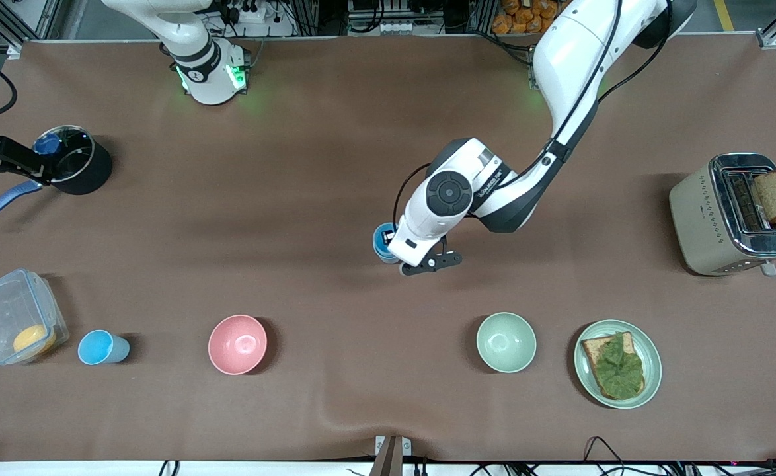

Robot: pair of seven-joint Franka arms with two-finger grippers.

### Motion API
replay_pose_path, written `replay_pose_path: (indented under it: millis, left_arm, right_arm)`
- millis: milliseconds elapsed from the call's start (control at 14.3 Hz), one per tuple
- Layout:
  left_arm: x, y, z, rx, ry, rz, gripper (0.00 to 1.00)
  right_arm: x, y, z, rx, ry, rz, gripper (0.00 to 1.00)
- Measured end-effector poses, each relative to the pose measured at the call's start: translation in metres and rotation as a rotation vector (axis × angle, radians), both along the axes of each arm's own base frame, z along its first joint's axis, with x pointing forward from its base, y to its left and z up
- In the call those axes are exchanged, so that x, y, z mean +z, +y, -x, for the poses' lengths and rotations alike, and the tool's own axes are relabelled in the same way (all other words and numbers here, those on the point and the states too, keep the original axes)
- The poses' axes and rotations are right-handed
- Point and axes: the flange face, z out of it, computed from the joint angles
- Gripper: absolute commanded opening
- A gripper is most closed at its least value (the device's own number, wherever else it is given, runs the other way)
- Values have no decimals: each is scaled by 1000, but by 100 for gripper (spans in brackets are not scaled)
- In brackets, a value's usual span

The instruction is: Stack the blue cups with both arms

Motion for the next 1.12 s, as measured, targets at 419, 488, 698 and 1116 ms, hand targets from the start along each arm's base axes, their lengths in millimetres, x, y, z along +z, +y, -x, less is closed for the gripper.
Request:
replay_pose_path:
  millis: [419, 488, 698, 1116]
  left_arm:
    - [77, 35, -32, 18, -165, -14, 100]
    - [93, 51, -41, 25, -191, -22, 100]
    - [142, 104, -54, -49, -199, -83, 100]
    - [254, 196, -27, -235, -150, -221, 100]
  right_arm:
    - [9, 13, 2, 24, 4, 0, 100]
    - [9, 13, 2, 24, 4, 0, 100]
    - [9, 13, 2, 24, 5, 0, 100]
    - [9, 13, 2, 25, 7, 0, 100]
